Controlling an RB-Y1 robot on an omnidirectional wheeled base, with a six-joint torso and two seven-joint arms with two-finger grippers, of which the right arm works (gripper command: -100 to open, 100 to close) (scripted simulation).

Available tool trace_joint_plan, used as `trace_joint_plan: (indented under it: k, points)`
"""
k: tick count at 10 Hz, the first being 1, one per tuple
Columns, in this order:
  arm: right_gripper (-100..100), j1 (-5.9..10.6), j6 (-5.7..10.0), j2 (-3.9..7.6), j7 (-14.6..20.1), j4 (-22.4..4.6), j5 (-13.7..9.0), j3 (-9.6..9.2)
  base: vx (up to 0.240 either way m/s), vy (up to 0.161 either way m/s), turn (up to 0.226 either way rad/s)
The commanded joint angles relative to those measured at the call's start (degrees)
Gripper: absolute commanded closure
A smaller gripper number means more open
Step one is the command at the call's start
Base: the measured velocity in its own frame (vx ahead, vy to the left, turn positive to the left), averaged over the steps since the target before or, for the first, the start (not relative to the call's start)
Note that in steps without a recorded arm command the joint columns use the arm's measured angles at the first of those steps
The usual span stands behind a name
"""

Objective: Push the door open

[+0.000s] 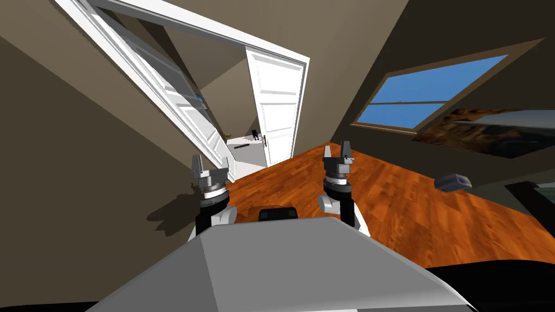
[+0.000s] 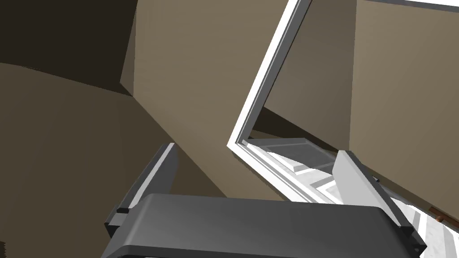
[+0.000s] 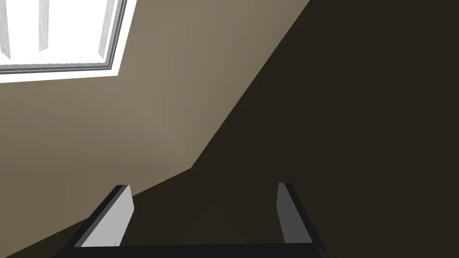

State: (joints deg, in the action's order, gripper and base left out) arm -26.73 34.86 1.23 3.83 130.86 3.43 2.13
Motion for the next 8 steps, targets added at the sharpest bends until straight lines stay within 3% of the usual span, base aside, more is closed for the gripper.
trace_joint_plan:
  k: [1,6,8]
  points:
    - [-100,0.59,0.41,0.62,1.42,-2.03,-1.17,-0.26,-0.025,-0.030,0.146]
    - [-100,1.94,1.33,1.71,4.62,-6.61,-3.82,-0.85,0.138,-0.002,0.117]
    - [-100,2.84,1.95,2.29,6.75,-9.67,-5.59,-1.24,0.110,-0.003,0.157]
